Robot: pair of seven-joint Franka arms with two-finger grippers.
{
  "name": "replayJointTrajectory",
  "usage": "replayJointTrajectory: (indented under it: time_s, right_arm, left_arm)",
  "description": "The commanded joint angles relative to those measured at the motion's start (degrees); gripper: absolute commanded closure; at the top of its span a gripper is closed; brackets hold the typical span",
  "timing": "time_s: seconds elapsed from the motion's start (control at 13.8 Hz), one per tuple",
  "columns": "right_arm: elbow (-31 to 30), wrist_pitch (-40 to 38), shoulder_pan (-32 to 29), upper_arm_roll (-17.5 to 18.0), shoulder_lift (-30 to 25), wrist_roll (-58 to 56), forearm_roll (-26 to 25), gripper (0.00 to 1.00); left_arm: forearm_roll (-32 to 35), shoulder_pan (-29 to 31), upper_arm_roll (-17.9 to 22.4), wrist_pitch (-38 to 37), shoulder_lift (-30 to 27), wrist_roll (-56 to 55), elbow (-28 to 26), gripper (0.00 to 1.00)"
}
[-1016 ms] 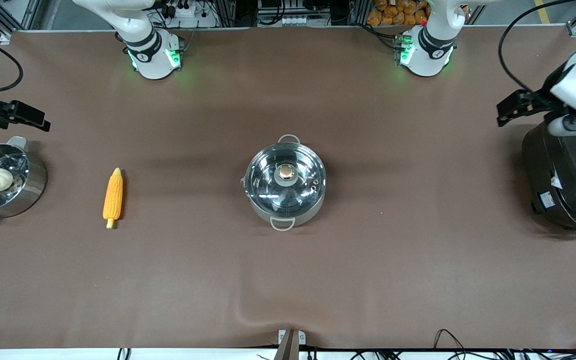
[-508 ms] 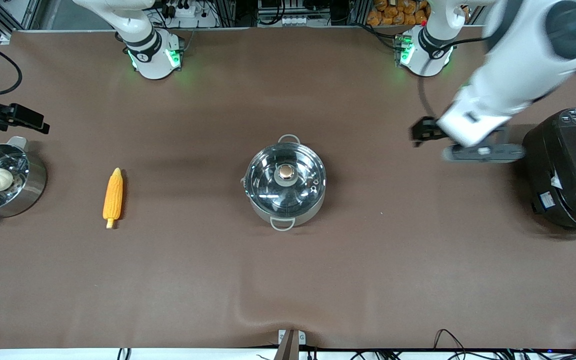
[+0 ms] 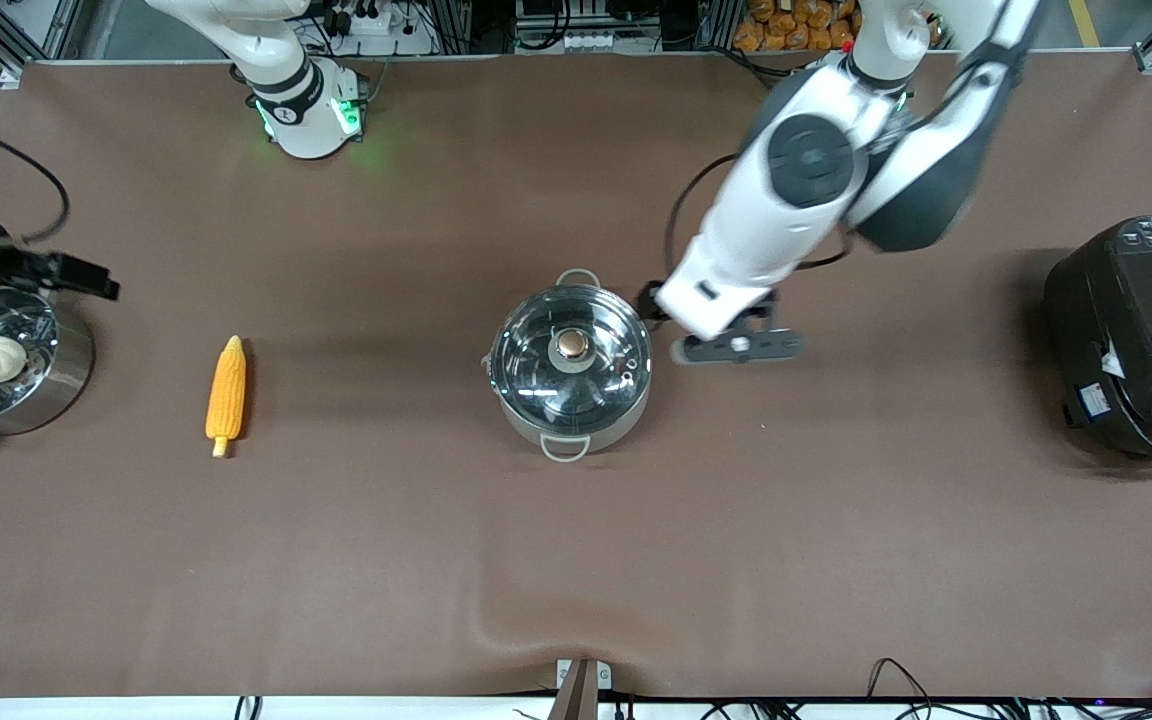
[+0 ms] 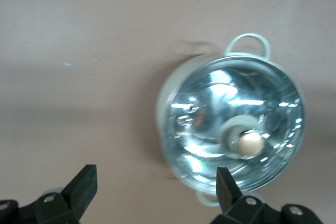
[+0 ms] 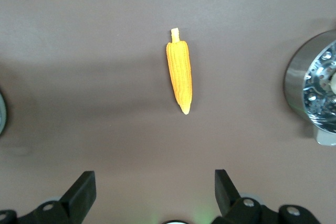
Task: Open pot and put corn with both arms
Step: 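Reach the left gripper to the lid knob while the right gripper reaches the corn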
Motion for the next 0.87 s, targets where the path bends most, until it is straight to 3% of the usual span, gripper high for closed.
replayJointTrajectory:
  time_s: [0.0,0.15,0.29,0.44,0.8]
  right_arm:
    - [0.6,0.8,0.2,0.2,4.2,-0.9,-0.2,0.00]
    - [0.6,2.2,0.2,0.1,8.0,-2.2,-0.7,0.00]
    - [0.4,6.1,0.3,0.1,12.9,-2.2,-1.0,0.00]
    - [0.4,9.2,0.7,0.1,16.3,-2.2,-0.9,0.00]
    - [-2.2,16.7,1.0,0.1,20.5,-2.3,-0.9,0.00]
  left_arm:
    - [2.1,-4.4,0.7,3.8,5.1,-6.2,4.1,0.00]
    - [3.2,-9.6,3.9,4.3,8.7,-9.4,7.0,0.00]
    - [3.2,-17.4,11.8,6.0,10.5,-11.6,7.9,0.00]
    - [3.1,-22.2,16.2,6.4,11.7,-11.8,7.9,0.00]
    - [3.1,-22.6,16.3,8.3,13.6,-11.5,7.9,0.00]
